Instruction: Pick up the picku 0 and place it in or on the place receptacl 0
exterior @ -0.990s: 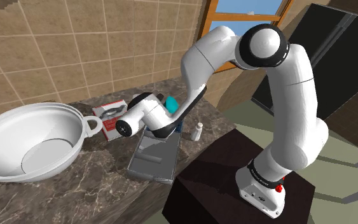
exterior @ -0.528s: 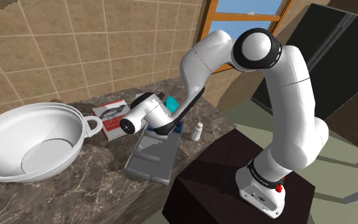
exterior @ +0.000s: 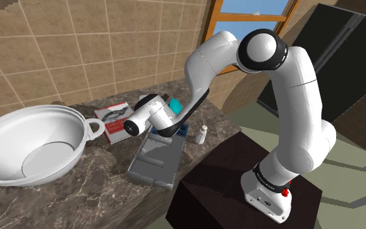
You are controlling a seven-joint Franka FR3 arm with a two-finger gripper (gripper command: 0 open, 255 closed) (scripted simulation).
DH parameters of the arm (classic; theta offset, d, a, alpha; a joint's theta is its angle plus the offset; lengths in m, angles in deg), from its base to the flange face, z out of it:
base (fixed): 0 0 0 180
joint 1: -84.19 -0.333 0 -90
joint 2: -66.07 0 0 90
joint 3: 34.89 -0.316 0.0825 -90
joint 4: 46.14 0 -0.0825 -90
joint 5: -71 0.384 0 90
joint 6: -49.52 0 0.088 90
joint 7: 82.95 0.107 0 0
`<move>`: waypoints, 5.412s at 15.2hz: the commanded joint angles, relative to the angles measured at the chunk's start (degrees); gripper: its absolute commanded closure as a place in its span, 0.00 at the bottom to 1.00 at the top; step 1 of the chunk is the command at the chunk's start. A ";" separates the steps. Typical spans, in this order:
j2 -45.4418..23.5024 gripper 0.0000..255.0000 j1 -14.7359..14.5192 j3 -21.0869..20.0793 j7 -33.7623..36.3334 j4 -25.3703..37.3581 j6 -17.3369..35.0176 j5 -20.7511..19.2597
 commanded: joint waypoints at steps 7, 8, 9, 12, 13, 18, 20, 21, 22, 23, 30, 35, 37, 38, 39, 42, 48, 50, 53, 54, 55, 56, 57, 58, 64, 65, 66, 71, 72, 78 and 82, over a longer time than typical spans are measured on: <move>0.00 1.00 0.00 0.00 0.00 0.00 0.00 0.00; 0.00 1.00 0.00 0.00 0.00 0.00 0.00 0.00; 0.00 1.00 0.00 0.00 0.00 0.00 0.00 0.00; 2.30 0.00 4.79 -3.72 7.03 0.54 3.14 6.71; 4.96 0.00 10.74 -7.61 14.13 -0.21 7.50 12.98; 13.38 0.00 32.40 -17.38 34.02 -9.18 29.04 27.59; 12.37 0.00 32.16 -16.32 34.45 -9.03 29.52 26.31; 11.86 0.00 32.04 -15.80 34.66 -8.93 29.76 25.68; 11.35 0.00 31.93 -15.28 34.86 -8.83 29.99 25.05; 10.83 0.00 31.81 -14.76 35.06 -8.71 30.23 24.42; 10.53 0.00 31.75 -14.46 35.17 -8.64 30.36 24.05; 10.53 1.00 31.74 -14.46 35.16 -8.63 30.35 24.06; 10.52 1.00 31.73 -14.46 35.16 -8.62 30.35 24.06; 10.55 1.00 31.76 -14.48 35.15 -8.64 30.35 24.08; 10.58 1.00 31.78 -14.49 35.15 -8.66 30.36 24.09; 11.16 1.00 32.15 -14.97 34.69 -8.76 30.27 24.68; 14.96 1.00 34.68 -18.08 31.64 -9.25 29.75 28.54; 16.22 1.00 35.56 -19.14 30.57 -9.33 29.57 29.86; 18.11 1.00 36.92 -20.75 28.93 -9.37 29.28 31.87; 18.74 1.00 37.39 -21.29 28.37 -9.36 29.19 32.55; 19.37 1.00 37.86 -21.84 27.80 -9.34 29.09 33.24; 19.99 1.00 38.33 -22.38 27.23 -9.31 28.98 33.92; 20.62 1.00 38.81 -22.93 26.65 -9.27 28.88 34.62; 21.25 1.00 39.30 -23.48 26.06 -9.22 28.78 35.31; 25.04 1.00 42.35 -26.81 22.41 -8.68 28.11 39.56; 25.63 1.00 42.84 -27.34 21.82 -8.56 28.00 40.24; 27.04 1.00 43.31 -28.71 22.32 -9.67 28.08 41.59; 34.82 1.00 46.57 -36.88 23.76 -14.38 28.84 49.72; 36.72 1.00 47.68 -38.99 23.71 -15.17 29.15 51.81; 36.91 1.00 62.77 -63.25 29.04 -17.31 23.82 55.73; 35.13 1.00 62.01 -69.34 33.66 -17.14 19.14 57.32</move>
